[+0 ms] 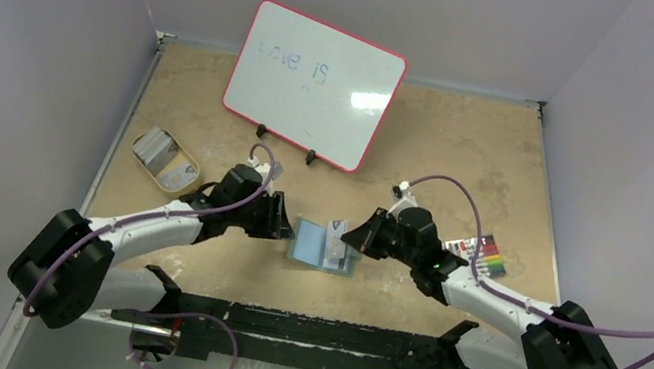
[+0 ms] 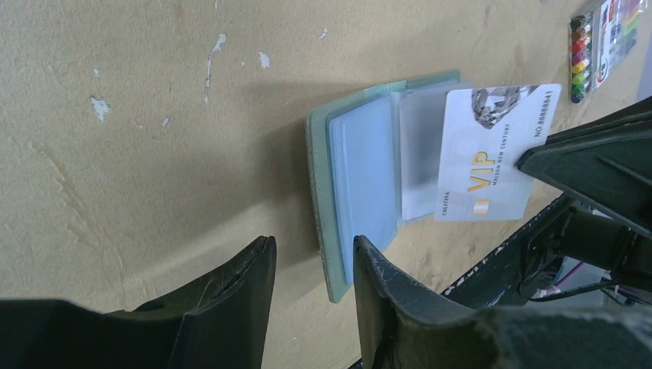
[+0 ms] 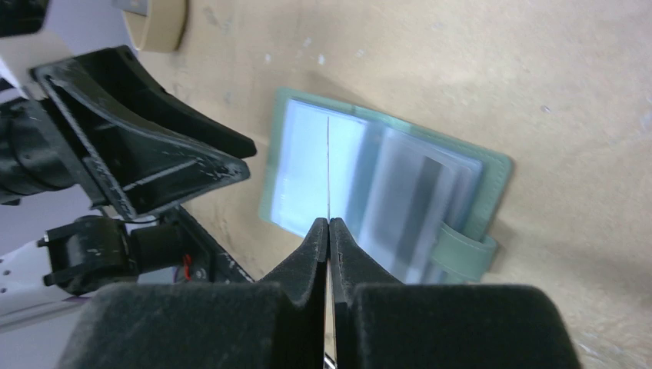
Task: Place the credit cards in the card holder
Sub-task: Insert the credit card into the card holder.
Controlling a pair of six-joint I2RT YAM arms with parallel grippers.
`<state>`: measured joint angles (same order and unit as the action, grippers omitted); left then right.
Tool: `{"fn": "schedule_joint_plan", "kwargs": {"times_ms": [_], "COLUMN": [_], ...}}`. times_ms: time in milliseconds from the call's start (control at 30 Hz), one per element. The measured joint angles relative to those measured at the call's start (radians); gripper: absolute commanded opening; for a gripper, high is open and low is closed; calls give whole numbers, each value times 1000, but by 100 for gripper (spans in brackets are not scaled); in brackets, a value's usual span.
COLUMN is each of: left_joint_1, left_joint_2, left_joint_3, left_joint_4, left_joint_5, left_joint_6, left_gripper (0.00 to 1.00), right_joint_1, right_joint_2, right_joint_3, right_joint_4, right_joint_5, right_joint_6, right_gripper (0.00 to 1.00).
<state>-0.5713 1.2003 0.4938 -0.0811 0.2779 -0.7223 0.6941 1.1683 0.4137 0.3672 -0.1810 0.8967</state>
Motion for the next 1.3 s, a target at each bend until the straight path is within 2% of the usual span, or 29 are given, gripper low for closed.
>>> {"fn": "schedule_joint_plan", "kwargs": {"times_ms": [167, 300, 467, 633, 733, 1300], "left_joint_1": [-13, -17, -25, -33, -37, -48], "left_joint_2": [32, 39, 55, 82, 92, 124], "left_joint_3": [-12, -26, -55, -68, -68, -81], "left_joint_4": [43, 67, 101, 126, 135, 162], "left_joint_5": [-11, -21, -21, -18, -17, -20], "left_joint_6": [-11, -18, -27, -37, -44, -45], "left_gripper": [33, 26, 25, 6, 0, 0], "right_joint_1": [-6, -8, -8, -8, -8, -8], "right_joint_2": [9, 48, 111, 115, 116, 160], "right_joint_3": [-50, -89, -129, -144, -145, -150], "right_joint_4": [27, 121, 194, 232, 252, 306], "right_joint_5": [-1, -30, -58, -68, -69, -44], "right_joint_6": [-2, 10, 36, 55, 66, 107], "right_gripper": [0, 0, 0, 0, 0, 0]}}
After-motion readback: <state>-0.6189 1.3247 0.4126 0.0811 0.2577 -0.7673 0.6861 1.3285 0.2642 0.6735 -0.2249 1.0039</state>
